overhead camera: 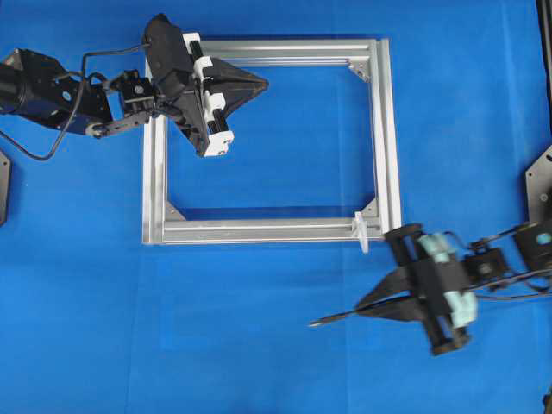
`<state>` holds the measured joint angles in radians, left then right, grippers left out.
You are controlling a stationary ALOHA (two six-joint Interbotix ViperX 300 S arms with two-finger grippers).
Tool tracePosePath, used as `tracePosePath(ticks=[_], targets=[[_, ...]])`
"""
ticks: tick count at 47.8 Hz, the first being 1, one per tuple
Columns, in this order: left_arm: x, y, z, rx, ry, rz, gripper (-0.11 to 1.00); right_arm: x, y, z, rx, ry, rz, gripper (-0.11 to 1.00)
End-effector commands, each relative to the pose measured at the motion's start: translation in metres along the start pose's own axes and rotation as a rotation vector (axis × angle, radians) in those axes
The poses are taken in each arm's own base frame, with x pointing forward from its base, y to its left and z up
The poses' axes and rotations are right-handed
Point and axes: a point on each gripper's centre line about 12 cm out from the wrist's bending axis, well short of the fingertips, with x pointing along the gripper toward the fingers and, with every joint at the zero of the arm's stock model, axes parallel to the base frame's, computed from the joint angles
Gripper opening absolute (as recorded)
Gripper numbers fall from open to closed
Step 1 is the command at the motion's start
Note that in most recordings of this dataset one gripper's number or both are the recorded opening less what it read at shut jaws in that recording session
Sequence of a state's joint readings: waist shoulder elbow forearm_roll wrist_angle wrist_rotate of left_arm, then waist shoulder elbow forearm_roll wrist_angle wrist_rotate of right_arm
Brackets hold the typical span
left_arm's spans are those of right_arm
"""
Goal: Insert the wire through the string loop located on the right side.
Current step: 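Lift the cable and pull the right gripper back to the right, then move the plug leftward toward the white zip-tie loop on the frame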
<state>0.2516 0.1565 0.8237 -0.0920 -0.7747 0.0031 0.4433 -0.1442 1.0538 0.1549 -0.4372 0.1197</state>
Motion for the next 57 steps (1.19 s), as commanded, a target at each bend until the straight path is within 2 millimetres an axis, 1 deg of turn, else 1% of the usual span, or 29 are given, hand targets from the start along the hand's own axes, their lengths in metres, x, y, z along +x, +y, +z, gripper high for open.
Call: tracePosePath(ticks=[1, 12, 19, 26, 41, 50, 57], targets=[[-0.002, -0.003, 0.014, 0.001, -0.041, -0.009, 0.00, -0.017, 0.003, 0.000, 0.001, -0.027, 0.018, -0.03], [-0.004, -0.004, 0.014, 0.002, -0.039, -0.013, 0.00, -0.052, -0.004, -0.019, 0.002, 0.009, 0.019, -0.03], [-0.004, -0.005, 0.013, 0.002, -0.038, -0.015, 0.00, -0.064, -0.006, -0.026, 0.004, 0.036, 0.020, -0.03], [-0.004, -0.005, 0.012, 0.002, -0.036, -0.015, 0.00, -0.068, -0.007, -0.029, 0.004, 0.039, 0.021, -0.03], [-0.005, -0.006, 0.012, 0.003, -0.036, -0.018, 0.00, -0.069, -0.008, -0.031, -0.003, 0.040, 0.017, -0.03], [-0.005, -0.006, 0.012, 0.003, -0.036, -0.018, 0.00, -0.071, -0.016, -0.032, 0.004, 0.038, -0.010, -0.03], [-0.005, -0.007, 0.012, 0.000, -0.036, -0.019, 0.00, -0.076, -0.025, -0.034, 0.014, 0.025, -0.041, -0.03]])
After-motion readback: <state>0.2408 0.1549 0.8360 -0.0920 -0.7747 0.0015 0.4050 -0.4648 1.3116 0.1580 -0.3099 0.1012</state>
